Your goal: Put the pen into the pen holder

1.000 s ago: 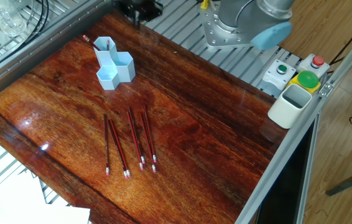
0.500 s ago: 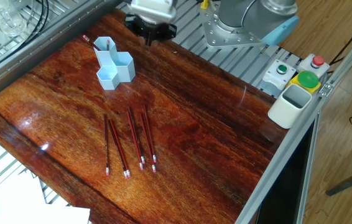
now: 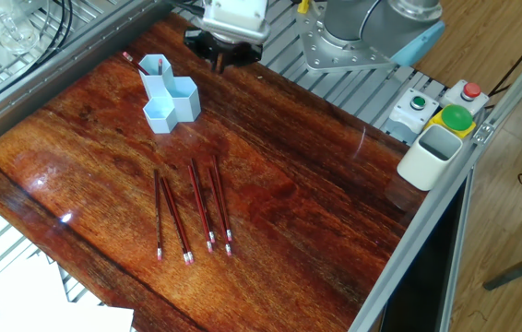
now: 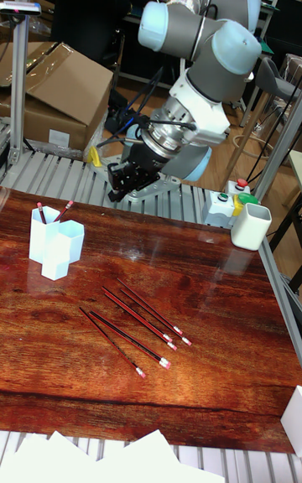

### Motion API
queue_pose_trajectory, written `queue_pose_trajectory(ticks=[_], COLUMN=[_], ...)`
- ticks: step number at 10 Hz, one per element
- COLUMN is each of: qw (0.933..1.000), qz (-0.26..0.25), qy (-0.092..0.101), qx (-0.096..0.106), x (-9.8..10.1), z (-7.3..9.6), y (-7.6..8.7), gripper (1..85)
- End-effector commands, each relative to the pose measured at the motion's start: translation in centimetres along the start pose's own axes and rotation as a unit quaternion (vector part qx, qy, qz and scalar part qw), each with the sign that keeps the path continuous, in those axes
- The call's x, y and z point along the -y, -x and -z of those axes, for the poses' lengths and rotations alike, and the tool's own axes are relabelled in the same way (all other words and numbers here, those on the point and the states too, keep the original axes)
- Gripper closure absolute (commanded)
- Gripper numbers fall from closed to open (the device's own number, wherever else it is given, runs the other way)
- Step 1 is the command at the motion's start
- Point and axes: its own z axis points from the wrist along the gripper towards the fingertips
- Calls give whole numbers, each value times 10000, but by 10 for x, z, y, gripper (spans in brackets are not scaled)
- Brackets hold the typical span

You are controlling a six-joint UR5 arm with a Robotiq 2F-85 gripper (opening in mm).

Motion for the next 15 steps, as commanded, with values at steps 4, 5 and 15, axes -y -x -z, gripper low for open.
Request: queue_pose_trajectory(ticks=[4, 5, 15], qw=[9994, 9990, 9965], qz=[-157, -225, 5], qy=[125, 118, -35], qx=[-293, -369, -834], x=[-28, -28, 19], z=[19, 19, 20], y=[54, 50, -124], gripper=[657, 657, 800])
